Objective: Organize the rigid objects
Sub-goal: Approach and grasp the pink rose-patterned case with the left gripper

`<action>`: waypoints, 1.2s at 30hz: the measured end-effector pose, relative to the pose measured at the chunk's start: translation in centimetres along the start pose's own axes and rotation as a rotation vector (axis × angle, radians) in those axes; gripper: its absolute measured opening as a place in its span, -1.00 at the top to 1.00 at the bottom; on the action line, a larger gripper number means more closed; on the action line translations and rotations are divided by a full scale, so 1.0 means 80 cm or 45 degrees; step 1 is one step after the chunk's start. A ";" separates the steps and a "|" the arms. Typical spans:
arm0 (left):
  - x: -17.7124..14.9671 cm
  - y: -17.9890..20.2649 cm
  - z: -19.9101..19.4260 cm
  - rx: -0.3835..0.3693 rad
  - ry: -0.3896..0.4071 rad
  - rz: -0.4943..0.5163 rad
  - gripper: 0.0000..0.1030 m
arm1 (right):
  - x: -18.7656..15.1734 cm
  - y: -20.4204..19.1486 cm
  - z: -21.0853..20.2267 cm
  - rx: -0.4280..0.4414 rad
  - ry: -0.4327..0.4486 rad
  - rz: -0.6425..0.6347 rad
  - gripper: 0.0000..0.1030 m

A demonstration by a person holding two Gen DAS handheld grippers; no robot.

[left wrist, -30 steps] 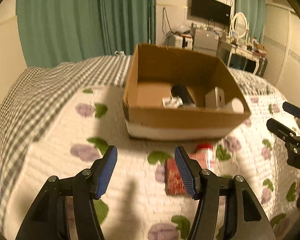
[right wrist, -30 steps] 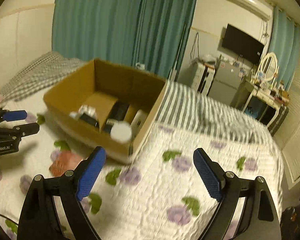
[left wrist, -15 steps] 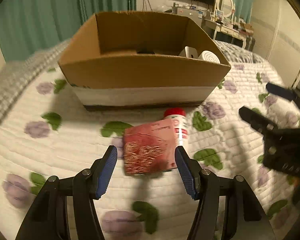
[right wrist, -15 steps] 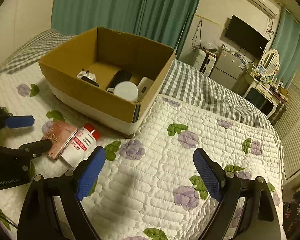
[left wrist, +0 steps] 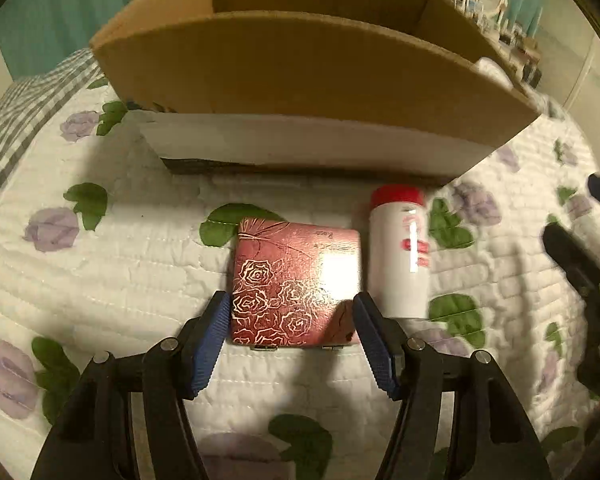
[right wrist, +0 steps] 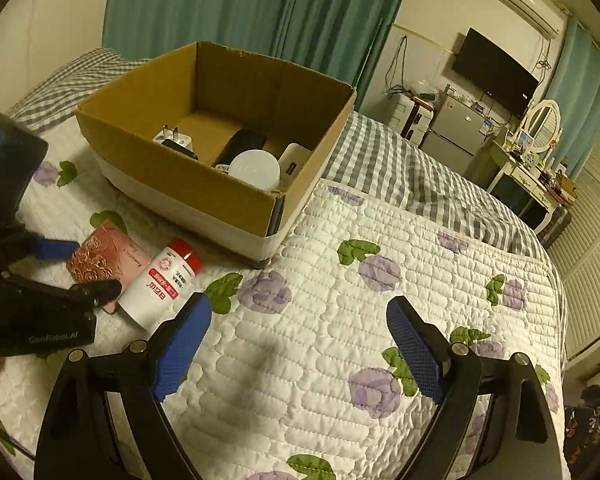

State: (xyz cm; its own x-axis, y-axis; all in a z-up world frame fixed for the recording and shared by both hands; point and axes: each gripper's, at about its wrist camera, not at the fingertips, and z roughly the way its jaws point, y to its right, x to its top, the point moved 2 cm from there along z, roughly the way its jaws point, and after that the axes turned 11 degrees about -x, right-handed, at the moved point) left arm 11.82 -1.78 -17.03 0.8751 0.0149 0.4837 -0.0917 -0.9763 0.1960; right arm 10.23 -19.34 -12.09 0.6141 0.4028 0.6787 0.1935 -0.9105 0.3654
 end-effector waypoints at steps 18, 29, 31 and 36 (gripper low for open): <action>-0.007 0.031 0.027 -0.002 -0.045 0.125 -0.35 | -0.004 -0.008 0.008 -0.005 -0.036 -0.029 -0.74; -0.016 0.026 0.011 0.107 -0.037 0.245 -0.32 | -0.007 -0.023 0.011 0.080 -0.049 -0.041 -0.74; -0.017 0.014 0.001 0.177 -0.014 0.229 -0.32 | -0.005 -0.037 0.014 0.144 -0.064 -0.041 -0.74; -0.010 -0.015 -0.010 0.115 -0.003 0.076 -0.31 | 0.003 -0.073 0.038 0.239 -0.134 -0.057 -0.67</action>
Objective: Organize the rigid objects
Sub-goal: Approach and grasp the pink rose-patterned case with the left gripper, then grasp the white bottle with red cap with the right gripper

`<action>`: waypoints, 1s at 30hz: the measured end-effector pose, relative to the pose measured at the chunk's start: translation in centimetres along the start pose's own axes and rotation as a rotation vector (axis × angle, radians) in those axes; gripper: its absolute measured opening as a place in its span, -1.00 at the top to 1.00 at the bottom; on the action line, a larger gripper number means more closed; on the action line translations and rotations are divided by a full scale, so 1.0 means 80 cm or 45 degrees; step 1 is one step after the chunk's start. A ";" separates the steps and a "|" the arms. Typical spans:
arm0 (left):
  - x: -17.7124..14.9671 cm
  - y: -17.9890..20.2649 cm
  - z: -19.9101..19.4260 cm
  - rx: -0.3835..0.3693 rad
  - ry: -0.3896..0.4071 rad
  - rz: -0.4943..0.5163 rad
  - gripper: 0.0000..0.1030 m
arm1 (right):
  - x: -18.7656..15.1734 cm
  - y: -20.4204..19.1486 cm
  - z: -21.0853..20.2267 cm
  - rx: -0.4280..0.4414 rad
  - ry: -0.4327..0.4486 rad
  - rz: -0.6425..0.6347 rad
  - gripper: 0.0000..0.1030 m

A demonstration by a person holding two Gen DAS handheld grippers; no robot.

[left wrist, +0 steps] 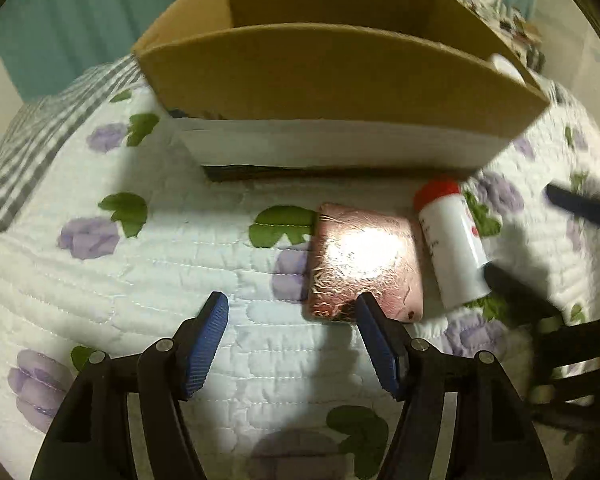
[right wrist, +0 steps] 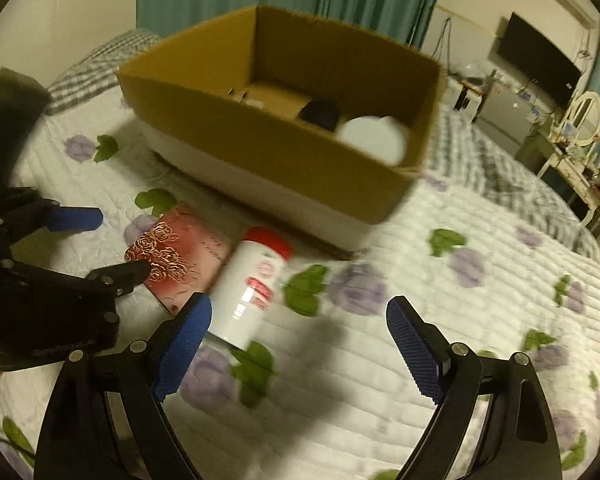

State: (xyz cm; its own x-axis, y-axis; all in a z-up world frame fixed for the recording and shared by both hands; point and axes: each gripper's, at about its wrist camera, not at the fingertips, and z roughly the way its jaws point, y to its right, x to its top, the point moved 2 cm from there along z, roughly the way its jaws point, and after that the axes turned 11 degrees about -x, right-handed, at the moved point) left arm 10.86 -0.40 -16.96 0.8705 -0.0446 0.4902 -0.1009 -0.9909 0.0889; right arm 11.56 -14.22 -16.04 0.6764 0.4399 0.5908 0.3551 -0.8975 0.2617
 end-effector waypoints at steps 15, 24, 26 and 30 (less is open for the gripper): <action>0.004 0.014 -0.020 -0.139 0.065 0.055 -0.34 | -0.015 0.025 0.000 -0.022 -0.020 0.003 0.30; 0.001 0.049 0.023 -0.091 -0.061 0.114 -0.43 | -0.013 0.035 0.000 -0.030 -0.043 0.042 0.30; 0.004 0.051 0.035 -0.060 -0.077 0.109 -0.46 | -0.013 0.037 0.004 -0.014 -0.054 0.055 0.30; 0.008 0.071 0.051 0.031 -0.057 0.194 -0.51 | -0.017 0.039 0.021 0.002 -0.101 0.088 0.02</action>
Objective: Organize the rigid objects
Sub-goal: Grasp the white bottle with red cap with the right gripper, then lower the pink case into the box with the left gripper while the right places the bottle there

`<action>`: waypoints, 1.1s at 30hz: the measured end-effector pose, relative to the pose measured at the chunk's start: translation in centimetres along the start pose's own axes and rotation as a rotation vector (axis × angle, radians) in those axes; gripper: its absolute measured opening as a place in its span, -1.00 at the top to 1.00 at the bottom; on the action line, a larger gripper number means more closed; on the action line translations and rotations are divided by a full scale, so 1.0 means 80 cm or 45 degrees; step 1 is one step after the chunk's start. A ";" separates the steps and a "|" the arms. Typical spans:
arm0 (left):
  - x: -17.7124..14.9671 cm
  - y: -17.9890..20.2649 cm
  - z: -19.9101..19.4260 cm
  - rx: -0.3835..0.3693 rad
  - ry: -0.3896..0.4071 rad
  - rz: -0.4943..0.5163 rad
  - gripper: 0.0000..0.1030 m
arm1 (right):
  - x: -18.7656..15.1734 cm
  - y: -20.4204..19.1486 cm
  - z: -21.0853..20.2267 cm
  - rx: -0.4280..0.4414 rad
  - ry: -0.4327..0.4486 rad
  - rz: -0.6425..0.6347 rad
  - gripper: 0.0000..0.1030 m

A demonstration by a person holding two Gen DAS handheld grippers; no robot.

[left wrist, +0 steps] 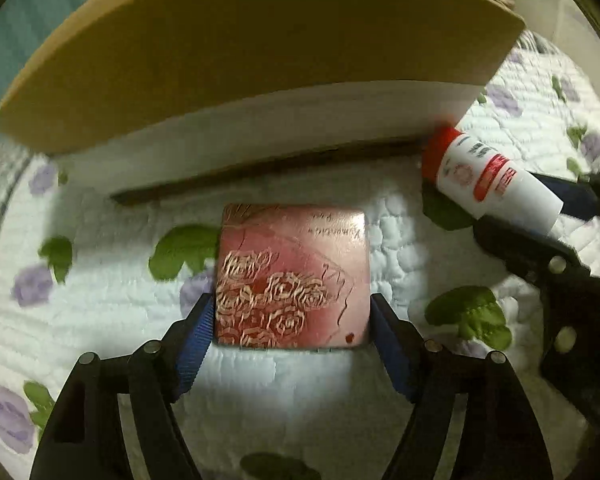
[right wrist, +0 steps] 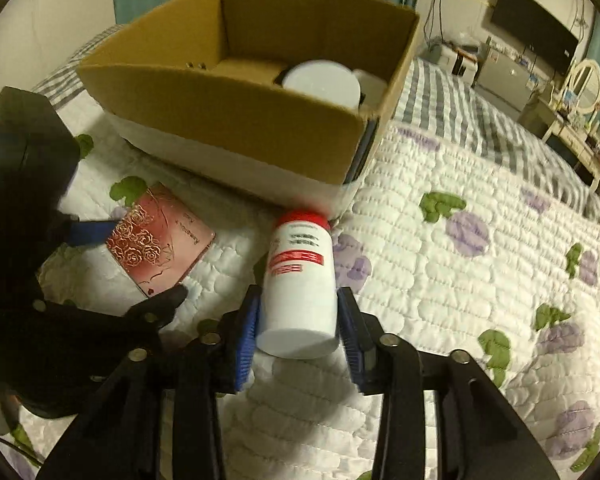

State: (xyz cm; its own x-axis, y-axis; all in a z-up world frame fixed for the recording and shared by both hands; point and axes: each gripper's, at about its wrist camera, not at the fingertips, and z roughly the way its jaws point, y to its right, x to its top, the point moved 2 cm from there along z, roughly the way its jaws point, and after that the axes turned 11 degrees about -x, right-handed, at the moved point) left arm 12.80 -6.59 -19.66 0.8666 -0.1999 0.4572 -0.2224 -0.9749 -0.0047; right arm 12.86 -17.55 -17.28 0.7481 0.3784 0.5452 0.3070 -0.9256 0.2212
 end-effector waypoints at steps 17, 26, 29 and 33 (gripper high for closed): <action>-0.025 -0.033 -0.072 -0.046 0.164 -0.177 -0.39 | 0.002 -0.009 -0.017 -0.081 0.128 -0.092 0.30; -0.066 -0.058 -0.152 -0.065 0.296 -0.204 -0.39 | -0.003 0.003 -0.098 -0.049 0.230 -0.018 0.30; -0.050 -0.053 -0.175 -0.072 0.345 -0.199 -0.39 | 0.004 0.010 -0.124 -0.041 0.277 -0.010 0.30; -0.003 -0.053 -0.216 -0.129 0.420 -0.208 -0.39 | 0.031 0.019 -0.172 -0.030 0.375 0.009 0.30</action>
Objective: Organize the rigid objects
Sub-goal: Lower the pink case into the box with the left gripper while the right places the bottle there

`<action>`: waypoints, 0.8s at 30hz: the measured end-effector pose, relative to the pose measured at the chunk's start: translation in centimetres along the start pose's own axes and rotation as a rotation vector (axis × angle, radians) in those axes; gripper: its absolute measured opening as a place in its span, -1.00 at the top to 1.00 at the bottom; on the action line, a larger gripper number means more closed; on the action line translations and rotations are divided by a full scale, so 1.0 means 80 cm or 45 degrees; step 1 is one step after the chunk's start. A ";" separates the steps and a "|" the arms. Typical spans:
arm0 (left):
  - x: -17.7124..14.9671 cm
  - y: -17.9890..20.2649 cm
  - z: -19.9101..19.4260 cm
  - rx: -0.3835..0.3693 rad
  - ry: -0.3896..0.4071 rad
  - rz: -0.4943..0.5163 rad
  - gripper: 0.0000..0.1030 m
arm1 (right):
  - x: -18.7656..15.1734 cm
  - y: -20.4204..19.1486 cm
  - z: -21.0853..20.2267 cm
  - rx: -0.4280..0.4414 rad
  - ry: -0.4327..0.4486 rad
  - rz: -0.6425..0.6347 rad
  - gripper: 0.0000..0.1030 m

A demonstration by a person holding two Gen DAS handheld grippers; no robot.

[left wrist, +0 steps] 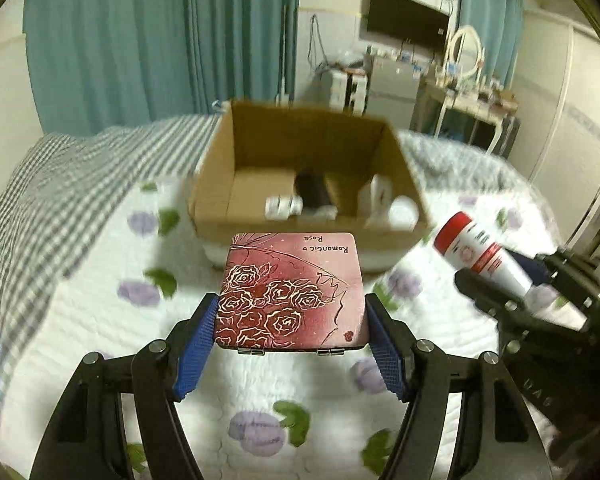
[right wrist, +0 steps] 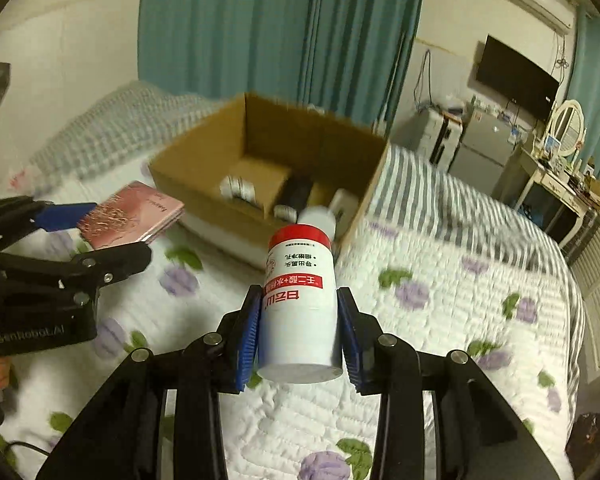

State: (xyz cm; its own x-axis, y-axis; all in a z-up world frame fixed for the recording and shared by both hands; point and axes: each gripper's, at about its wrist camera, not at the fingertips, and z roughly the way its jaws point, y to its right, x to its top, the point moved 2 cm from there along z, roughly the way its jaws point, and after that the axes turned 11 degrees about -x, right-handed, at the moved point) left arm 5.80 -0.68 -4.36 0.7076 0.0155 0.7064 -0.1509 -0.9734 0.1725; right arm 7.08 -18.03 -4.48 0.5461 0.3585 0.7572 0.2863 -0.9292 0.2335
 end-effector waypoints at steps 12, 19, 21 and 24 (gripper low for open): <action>0.153 -0.004 0.002 -0.030 0.123 0.060 -0.39 | 0.146 0.033 -0.003 -0.006 0.244 0.011 0.30; 0.202 -0.041 0.086 0.026 0.134 0.045 -0.39 | 0.191 0.038 0.067 -0.009 0.262 0.045 0.30; 0.194 -0.049 0.114 0.038 0.119 0.061 -0.39 | 0.190 0.037 0.091 -0.005 0.244 0.054 0.30; 0.174 -0.056 0.152 0.018 0.056 0.087 -0.39 | 0.181 0.033 0.133 0.007 0.196 0.057 0.30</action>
State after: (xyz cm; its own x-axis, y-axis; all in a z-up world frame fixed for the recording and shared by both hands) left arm 24.73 1.14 -3.68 0.6648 -0.0409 0.7459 -0.1877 -0.9756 0.1138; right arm 24.15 -14.33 0.60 0.4310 0.2988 0.8515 0.2689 -0.9433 0.1949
